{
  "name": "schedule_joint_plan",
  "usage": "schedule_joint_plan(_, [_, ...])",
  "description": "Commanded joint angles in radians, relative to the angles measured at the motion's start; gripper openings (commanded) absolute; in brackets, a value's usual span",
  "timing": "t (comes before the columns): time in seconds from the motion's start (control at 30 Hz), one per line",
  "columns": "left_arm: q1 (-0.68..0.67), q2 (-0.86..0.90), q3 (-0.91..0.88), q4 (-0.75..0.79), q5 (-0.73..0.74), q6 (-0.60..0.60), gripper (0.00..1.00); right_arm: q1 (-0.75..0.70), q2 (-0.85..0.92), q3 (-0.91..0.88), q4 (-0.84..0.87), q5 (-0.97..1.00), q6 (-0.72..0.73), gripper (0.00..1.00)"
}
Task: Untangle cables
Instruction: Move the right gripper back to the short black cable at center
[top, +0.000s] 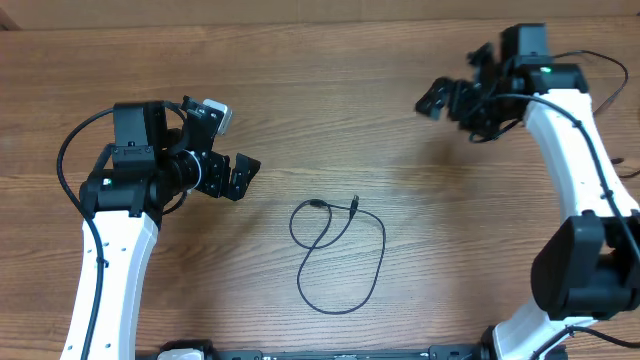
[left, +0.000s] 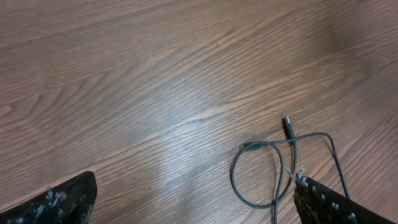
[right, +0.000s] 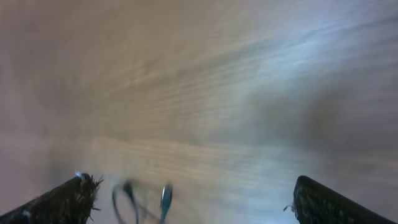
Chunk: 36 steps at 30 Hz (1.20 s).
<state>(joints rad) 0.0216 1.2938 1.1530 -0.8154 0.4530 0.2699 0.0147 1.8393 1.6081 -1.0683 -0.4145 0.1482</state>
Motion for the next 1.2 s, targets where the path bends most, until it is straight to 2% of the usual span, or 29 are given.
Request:
schedule_joint_plan(0.0, [0.002, -0.019, 0.021, 0.003, 0.014, 0.022, 1.00, 0.058, -0.014, 0.013, -0.065, -0.006, -0.088, 1.00])
schedule_joint_plan(0.2, [0.002, -0.019, 0.021, 0.003, 0.014, 0.022, 1.00, 0.166, -0.014, -0.041, -0.133, -0.005, -0.164, 1.00])
schedule_joint_plan(0.63, [0.002, -0.019, 0.021, 0.003, 0.015, 0.022, 1.00, 0.355, -0.014, -0.255, -0.025, -0.006, -0.177, 1.00])
schedule_joint_plan(0.83, [0.002, -0.019, 0.021, 0.003, 0.014, 0.022, 0.99, 0.465, -0.014, -0.319, 0.073, -0.006, -0.180, 1.00])
schedule_joint_plan(1.17, [0.002, -0.019, 0.021, 0.003, 0.014, 0.022, 1.00, 0.602, -0.014, -0.423, 0.330, 0.025, -0.180, 1.00])
